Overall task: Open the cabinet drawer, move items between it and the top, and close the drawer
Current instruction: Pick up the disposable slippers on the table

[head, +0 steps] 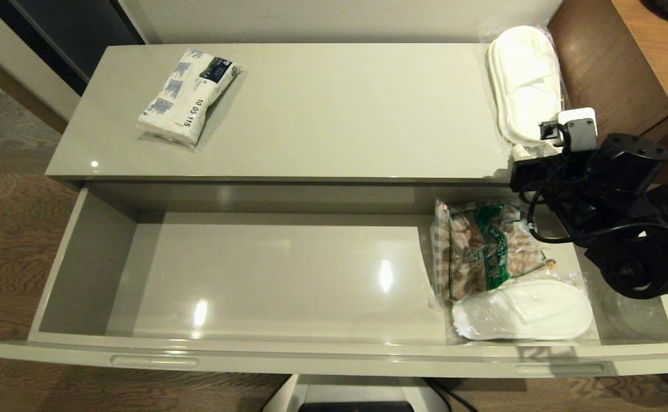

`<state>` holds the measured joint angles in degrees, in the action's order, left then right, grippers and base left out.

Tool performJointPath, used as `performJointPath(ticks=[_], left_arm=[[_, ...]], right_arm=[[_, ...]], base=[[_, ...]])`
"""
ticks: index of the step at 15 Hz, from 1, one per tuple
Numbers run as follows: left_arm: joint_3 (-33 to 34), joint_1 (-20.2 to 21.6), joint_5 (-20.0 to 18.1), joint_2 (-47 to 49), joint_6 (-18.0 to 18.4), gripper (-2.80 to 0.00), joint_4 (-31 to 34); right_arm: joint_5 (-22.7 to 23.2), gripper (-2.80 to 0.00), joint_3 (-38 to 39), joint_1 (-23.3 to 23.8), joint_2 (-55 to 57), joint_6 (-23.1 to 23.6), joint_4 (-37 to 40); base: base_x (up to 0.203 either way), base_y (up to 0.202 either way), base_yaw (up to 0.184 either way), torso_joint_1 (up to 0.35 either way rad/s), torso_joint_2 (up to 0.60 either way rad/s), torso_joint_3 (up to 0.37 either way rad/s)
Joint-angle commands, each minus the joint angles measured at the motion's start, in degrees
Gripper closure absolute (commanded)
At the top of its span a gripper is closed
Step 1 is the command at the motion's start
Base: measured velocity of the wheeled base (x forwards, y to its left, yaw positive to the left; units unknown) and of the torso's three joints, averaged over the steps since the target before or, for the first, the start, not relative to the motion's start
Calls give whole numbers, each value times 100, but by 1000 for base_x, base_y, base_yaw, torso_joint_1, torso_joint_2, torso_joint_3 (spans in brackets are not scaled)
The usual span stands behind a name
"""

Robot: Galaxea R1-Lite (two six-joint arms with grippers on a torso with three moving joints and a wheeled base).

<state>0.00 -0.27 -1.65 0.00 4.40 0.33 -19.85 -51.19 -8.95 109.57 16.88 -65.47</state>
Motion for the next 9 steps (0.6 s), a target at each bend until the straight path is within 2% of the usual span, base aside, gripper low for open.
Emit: performJointPath(ticks=[1, 3, 6, 9], left_arm=[[0, 0, -2, 9, 17, 0, 2], [0, 0, -2, 9, 8, 0, 2], [0, 0, -2, 9, -26, 0, 2], [0, 0, -2, 9, -26, 0, -7]], right_arm=[[15, 0, 20, -38, -618, -91, 467], [47, 0, 16, -168, -1344, -364, 1362], [135, 0, -200, -513, -2504, -1010, 3326], [192, 0, -866, -972, -3735, -1931, 6162]], base=[[0, 0, 0, 0, 0, 0], [0, 0, 0, 0, 0, 0], [0, 0, 0, 0, 0, 0], [0, 0, 0, 0, 0, 0]])
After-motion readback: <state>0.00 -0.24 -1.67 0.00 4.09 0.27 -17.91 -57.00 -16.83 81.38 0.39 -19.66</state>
